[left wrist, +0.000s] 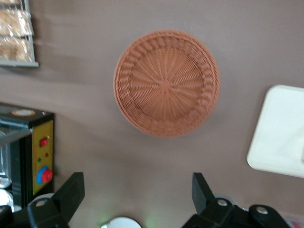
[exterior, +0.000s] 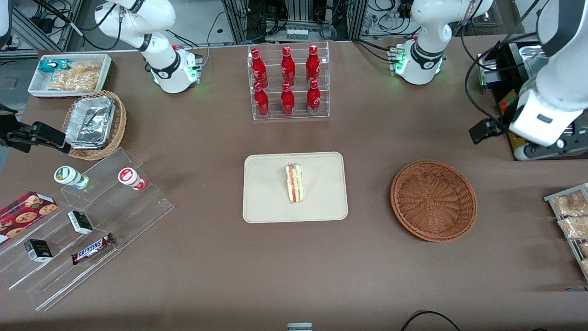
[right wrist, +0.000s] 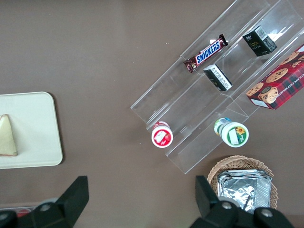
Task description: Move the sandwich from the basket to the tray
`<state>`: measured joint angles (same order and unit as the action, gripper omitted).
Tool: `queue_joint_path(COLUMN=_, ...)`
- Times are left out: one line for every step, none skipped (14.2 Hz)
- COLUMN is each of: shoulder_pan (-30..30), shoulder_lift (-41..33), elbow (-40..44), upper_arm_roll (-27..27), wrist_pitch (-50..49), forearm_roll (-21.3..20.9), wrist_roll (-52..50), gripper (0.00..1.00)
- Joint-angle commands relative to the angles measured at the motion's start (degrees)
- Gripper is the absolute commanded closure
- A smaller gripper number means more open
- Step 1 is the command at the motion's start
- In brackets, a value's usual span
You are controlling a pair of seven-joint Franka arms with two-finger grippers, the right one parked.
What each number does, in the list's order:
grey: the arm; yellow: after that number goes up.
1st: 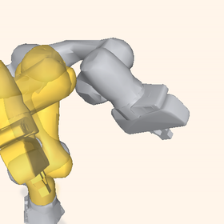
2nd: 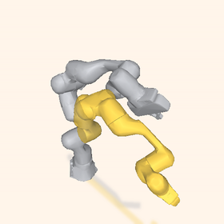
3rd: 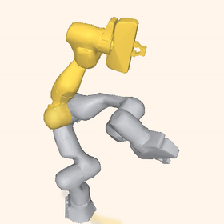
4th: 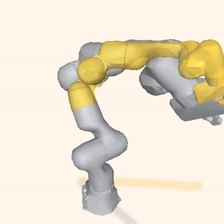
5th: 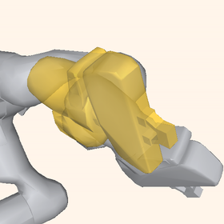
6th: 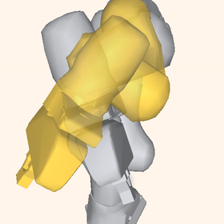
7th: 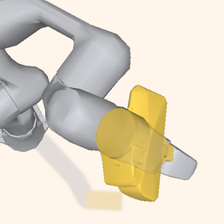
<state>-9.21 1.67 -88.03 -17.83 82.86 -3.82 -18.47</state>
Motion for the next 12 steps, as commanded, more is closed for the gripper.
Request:
queue_joint_path(shoulder_pan=2.0, shoulder_lift=-3.3, elbow=-2.1, upper_arm_roll=4.8, wrist_pitch=-1.2, forearm_roll=3.0, wrist_roll=4.9, gripper=0.0)
queue_joint_path(shoulder_pan=2.0, shoulder_lift=-3.7, elbow=-1.8, upper_arm_roll=4.9, wrist_pitch=-1.8, forearm_roll=2.9, wrist_roll=5.5, gripper=0.0)
queue_joint_path(shoulder_pan=2.0, shoulder_lift=-3.8, elbow=-1.8, upper_arm_roll=4.8, wrist_pitch=-1.9, forearm_roll=2.1, wrist_roll=5.6, gripper=0.0)
queue_joint_path(shoulder_pan=2.1, shoulder_lift=-3.8, elbow=-1.8, upper_arm_roll=4.7, wrist_pitch=-1.6, forearm_roll=1.0, wrist_roll=5.6, gripper=0.0)
queue_joint_path(shoulder_pan=2.0, shoulder_lift=-3.8, elbow=-1.6, upper_arm_roll=4.6, wrist_pitch=-1.5, forearm_roll=0.9, wrist_roll=5.6, gripper=0.0)
queue_joint_path(shoulder_pan=2.0, shoulder_lift=-3.7, elbow=-1.6, upper_arm_roll=4.6, wrist_pitch=-1.5, forearm_roll=0.8, wrist_roll=5.6, gripper=0.0)
queue_joint_path(shoulder_pan=2.1, shoulder_lift=-3.7, elbow=-1.7, upper_arm_roll=4.6, wrist_pitch=-1.5, forearm_roll=0.8, wrist_roll=5.6, gripper=0.0)
queue_joint_path(shoulder_pan=2.1, shoulder_lift=-3.6, elbow=-1.7, upper_arm_roll=4.6, wrist_pitch=-1.5, forearm_roll=0.8, wrist_roll=5.6, gripper=0.0)
queue_joint_path(shoulder_pan=2.1, shoulder_lift=-3.6, elbow=-1.7, upper_arm_roll=4.6, wrist_pitch=-1.5, forearm_roll=0.8, wrist_roll=5.6, gripper=0.0)
queue_joint_path(shoulder_pan=2.1, shoulder_lift=-3.6, elbow=-1.7, upper_arm_roll=4.6, wrist_pitch=-1.5, forearm_roll=0.8, wrist_roll=5.6, gripper=0.0)
queue_joint_path(shoulder_pan=2.1, shoulder_lift=-3.4, elbow=-1.7, upper_arm_roll=4.6, wrist_pitch=-1.5, forearm_roll=0.9, wrist_roll=5.6, gripper=0.0)
queue_joint_path(shoulder_pan=2.1, shoulder_lift=-3.4, elbow=-1.6, upper_arm_roll=4.6, wrist_pitch=-1.5, forearm_roll=0.9, wrist_roll=5.3, gripper=0.0)
